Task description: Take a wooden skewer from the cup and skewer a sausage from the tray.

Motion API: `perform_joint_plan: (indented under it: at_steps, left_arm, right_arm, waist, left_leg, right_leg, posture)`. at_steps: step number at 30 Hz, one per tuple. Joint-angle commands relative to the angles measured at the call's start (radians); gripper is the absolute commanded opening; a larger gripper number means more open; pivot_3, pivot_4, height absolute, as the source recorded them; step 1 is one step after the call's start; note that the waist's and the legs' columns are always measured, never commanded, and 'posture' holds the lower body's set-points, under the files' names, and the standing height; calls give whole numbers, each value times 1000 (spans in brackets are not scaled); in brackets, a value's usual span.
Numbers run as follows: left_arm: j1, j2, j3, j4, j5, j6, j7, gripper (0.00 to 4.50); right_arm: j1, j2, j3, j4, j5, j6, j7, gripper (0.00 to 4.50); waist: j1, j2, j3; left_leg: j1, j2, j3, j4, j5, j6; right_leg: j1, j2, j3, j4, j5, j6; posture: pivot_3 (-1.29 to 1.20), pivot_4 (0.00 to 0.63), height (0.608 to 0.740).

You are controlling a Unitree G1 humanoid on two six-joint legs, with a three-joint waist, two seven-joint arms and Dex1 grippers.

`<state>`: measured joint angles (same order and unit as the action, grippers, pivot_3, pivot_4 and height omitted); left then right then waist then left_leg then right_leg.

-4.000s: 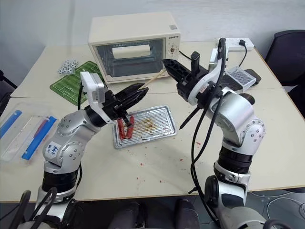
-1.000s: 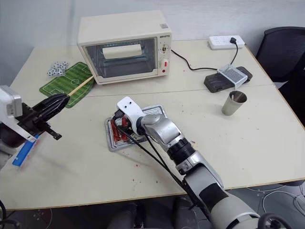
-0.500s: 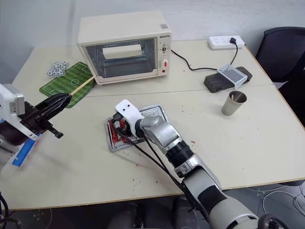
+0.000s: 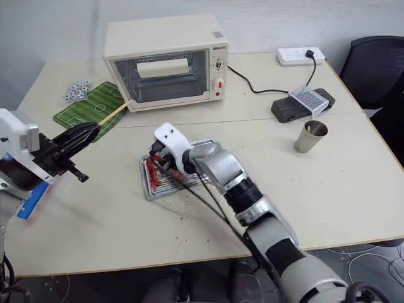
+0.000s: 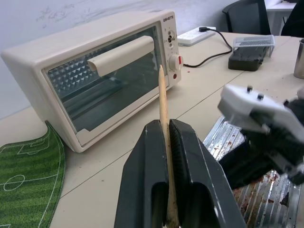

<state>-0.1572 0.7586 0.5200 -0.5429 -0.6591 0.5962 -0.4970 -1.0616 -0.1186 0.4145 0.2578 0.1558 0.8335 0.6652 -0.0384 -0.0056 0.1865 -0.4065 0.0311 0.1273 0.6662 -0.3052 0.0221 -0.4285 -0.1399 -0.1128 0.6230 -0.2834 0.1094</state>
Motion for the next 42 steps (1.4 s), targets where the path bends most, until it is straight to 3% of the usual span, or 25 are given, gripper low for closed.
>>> perform_joint_plan:
  at_steps: [1,5,15,22,29,42]
  left_arm:
    - [-18,2,-10,-1,9,-33,-11,0]
    - [-18,13,-24,9,-10,-26,-39,0]
    - [-1,216,-52,42,-192,97,-403,0]
    - [-77,273,-129,39,-243,124,-508,0]
    - [-190,254,-222,57,-238,123,-518,0]
    - [-224,220,-285,87,-181,83,-525,0]
  right_arm:
    - [-9,-72,42,-91,-7,-63,135,598]
    - [22,-215,104,-189,-21,-158,310,598]
    - [11,-679,-26,-379,129,-272,848,598]
    - [5,-745,-91,-408,193,-195,888,598]
    - [12,-734,-114,-454,230,-114,830,598]
    - [-3,-721,-128,-482,267,-50,768,598]
  waist:
    - [1,-1,0]
    - [3,-1,0]
    - [10,-2,0]
    - [11,-2,1]
    - [13,-2,1]
    - [13,-2,1]
  left_leg:
    - [0,0,0,0,0,0]
    - [0,0,0,0,0,0]
    - [0,1,1,0,0,0]
    - [2,2,2,1,0,-1]
    - [1,1,2,2,0,0]
    - [1,1,3,3,0,0]
  right_leg:
    - [0,0,0,0,0,0]
    - [0,0,0,0,0,0]
    - [0,1,-1,-1,0,0]
    - [0,2,0,0,0,0]
    - [0,1,1,1,0,0]
    - [0,2,1,1,0,0]
  posture:
    - [0,150,740]
    - [0,150,740]
    - [0,150,740]
    - [0,150,740]
    - [0,150,740]
    - [0,150,740]
